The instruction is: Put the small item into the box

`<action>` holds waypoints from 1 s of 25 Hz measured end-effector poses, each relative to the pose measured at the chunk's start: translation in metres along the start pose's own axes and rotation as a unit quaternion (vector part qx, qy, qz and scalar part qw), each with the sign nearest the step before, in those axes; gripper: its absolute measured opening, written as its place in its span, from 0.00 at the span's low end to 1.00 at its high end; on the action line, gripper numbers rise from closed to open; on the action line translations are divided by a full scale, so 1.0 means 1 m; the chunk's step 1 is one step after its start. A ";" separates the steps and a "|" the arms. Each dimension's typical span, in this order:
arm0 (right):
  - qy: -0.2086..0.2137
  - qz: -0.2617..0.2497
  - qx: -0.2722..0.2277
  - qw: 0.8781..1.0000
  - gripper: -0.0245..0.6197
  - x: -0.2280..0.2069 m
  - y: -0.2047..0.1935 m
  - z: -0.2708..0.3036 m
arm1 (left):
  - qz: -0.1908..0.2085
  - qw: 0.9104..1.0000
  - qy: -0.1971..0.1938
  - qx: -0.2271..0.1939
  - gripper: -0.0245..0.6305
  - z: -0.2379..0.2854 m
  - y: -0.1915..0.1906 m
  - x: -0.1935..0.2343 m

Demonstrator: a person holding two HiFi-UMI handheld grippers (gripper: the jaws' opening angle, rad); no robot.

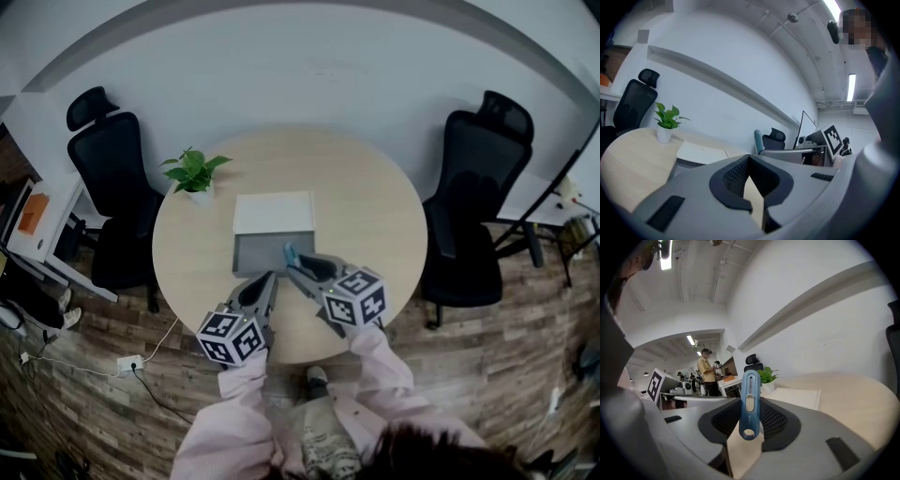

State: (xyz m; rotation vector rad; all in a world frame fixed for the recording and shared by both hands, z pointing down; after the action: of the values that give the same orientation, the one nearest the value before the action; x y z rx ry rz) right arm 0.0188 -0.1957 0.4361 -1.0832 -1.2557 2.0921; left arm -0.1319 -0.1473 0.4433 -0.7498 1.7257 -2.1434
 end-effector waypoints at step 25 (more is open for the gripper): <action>0.044 -0.004 0.029 0.999 0.23 -0.034 0.020 0.035 | -0.015 0.999 0.044 -0.002 0.05 0.028 0.003 0.022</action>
State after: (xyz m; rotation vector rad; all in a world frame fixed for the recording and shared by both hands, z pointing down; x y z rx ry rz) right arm 0.0101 -0.2476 0.4415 -1.1299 -1.1496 2.0396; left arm -0.1350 -0.1821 0.4497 -0.6966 1.7735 -2.2235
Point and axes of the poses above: the fingertips, and each gripper's own axes: z forward along the fingers, x to its left, y out of its top, the point moved 8 cm from there along -z, backward along the fingers, and after that the axes turned 8 degrees about z, right-handed, at the moved point
